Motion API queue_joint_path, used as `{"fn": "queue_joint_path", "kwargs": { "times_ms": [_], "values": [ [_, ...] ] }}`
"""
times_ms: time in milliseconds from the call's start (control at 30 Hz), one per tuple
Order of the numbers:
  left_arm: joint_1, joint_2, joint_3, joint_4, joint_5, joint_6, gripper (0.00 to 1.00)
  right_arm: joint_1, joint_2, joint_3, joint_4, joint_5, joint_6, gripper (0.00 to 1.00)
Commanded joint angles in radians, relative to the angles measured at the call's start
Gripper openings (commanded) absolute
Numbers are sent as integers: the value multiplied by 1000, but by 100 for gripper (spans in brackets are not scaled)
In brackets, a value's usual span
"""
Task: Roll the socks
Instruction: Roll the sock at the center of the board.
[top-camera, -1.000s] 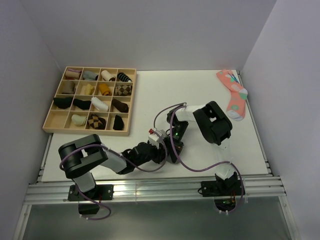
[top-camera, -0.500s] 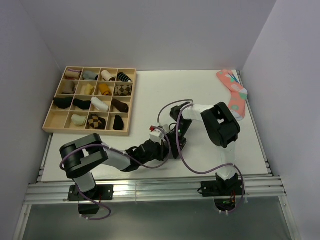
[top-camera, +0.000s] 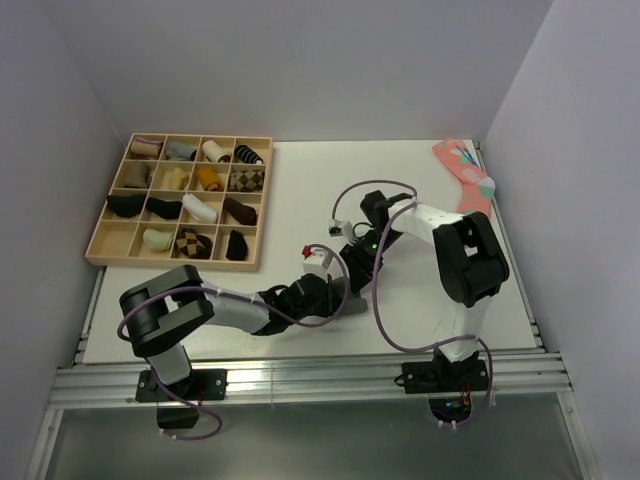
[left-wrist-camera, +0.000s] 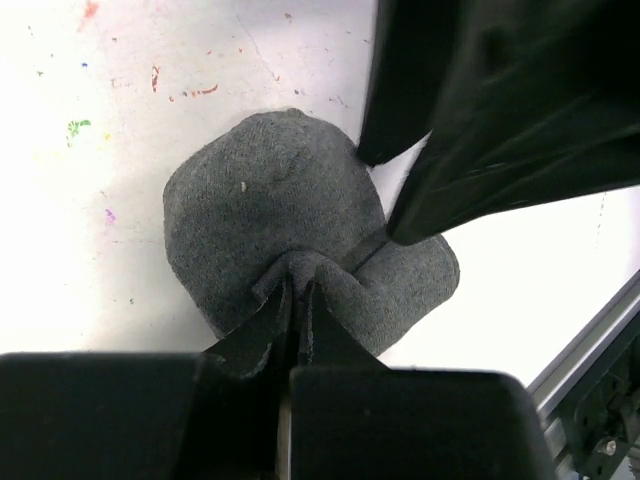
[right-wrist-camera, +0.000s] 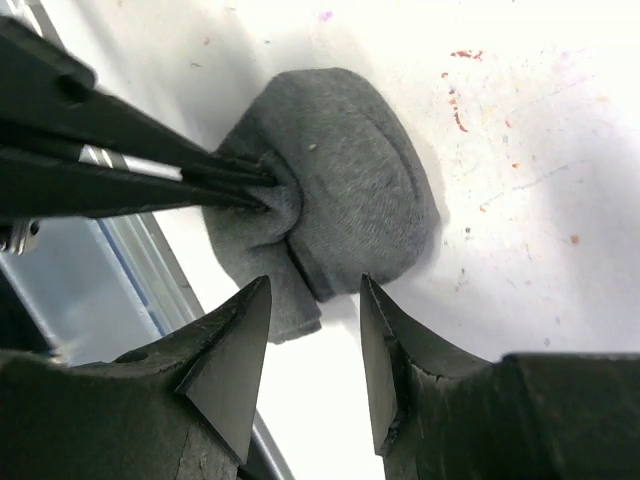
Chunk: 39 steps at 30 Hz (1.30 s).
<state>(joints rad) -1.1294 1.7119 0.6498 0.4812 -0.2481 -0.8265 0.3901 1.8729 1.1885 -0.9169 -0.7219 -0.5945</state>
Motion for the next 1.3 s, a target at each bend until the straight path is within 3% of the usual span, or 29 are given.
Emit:
{"fn": "queue_joint_path", "kwargs": {
  "times_ms": [0, 200, 467, 667, 1067, 1267],
  "values": [
    [-3, 22, -18, -259, 79, -42, 0, -13, -72, -21, 24, -30, -92, 49],
    [48, 11, -21, -300, 164, -91, 0, -34, -142, -82, -31, -94, -269, 49],
    [115, 3, -6, -337, 282, -118, 1, -39, -270, -194, 30, -105, -341, 50],
    [132, 34, 34, -362, 345, -126, 0, -13, -371, -254, 110, -83, -317, 50],
    [180, 87, 51, -332, 509, -157, 0, 219, -581, -466, 329, 94, -219, 50],
    [186, 118, 67, -319, 540, -172, 0, 268, -632, -517, 392, 151, -191, 50]
  ]
}}
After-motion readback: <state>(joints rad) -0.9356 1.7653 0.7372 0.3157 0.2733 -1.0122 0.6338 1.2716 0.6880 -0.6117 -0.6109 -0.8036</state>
